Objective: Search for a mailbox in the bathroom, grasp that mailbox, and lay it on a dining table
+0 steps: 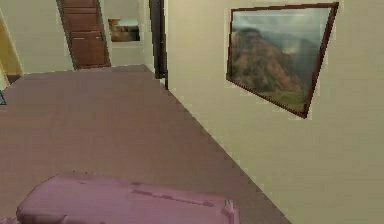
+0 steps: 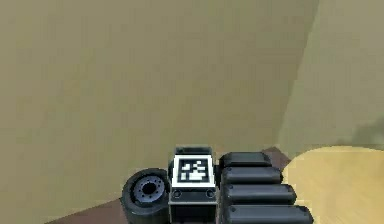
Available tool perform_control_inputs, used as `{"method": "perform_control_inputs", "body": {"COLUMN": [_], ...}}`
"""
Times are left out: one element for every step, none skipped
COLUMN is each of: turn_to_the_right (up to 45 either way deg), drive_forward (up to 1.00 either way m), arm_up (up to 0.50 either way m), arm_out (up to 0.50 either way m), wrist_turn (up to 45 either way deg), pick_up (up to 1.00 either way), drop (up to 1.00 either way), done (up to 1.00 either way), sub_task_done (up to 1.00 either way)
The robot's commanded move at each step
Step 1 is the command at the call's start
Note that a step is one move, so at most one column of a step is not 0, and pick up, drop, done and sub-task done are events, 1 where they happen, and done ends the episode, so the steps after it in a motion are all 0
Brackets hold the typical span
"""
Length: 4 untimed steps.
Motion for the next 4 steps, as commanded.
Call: {"method": "perform_control_inputs", "body": {"turn_to_the_right": [45.0, 45.0, 36.0, -45.0], "drive_forward": [0.00, 0.00, 0.00, 0.00], "arm_up": [0.00, 0.00, 0.00, 0.00], "arm_out": [0.00, 0.00, 0.00, 0.00], "wrist_turn": [0.0, 0.0, 0.0, 0.0], "pick_up": [0.00, 0.00, 0.00, 0.00], "drop": [0.00, 0.00, 0.00, 0.00], "done": [0.00, 0.00, 0.00, 0.00], "sub_task_done": [0.00, 0.00, 0.00, 0.00]}}
